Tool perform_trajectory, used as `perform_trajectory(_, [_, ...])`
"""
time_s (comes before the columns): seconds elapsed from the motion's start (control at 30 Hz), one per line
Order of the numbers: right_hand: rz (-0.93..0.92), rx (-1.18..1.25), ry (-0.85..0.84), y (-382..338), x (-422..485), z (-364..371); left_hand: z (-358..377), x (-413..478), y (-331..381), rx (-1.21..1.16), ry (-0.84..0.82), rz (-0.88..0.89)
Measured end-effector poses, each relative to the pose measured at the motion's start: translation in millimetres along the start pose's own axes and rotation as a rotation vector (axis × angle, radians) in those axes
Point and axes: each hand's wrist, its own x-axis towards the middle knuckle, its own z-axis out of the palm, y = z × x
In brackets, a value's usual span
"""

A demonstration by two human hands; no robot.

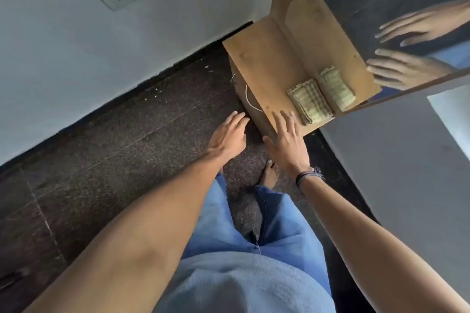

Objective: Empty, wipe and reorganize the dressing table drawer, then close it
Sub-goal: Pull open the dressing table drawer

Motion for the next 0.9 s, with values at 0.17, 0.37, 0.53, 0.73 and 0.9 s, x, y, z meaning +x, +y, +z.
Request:
perform_trajectory(0.17, [-0.043, 0.014, 0.15, 1, 47, 34, 15, 42, -21, -0.047, -0.001, 0.009])
perform_trajectory(0.37, [-0.15, 0.023, 0.355, 23, 78, 74, 44, 84, -44, -0.059, 0.018, 0.098])
perform_trajectory(0.53, [-0.168, 0.128, 0.506, 32, 83, 88, 80, 107, -59, -0.076, 0.11, 0.201])
perform_trajectory(0.73, [-0.203, 0.156, 0.561, 38, 81, 91, 116, 119, -65, -0.166, 0.331, 0.221])
perform_trajectory(0.9, [-0.23, 0.111, 0.543, 43, 83, 96, 134, 125, -75, -0.1, 0.458, 0.249])
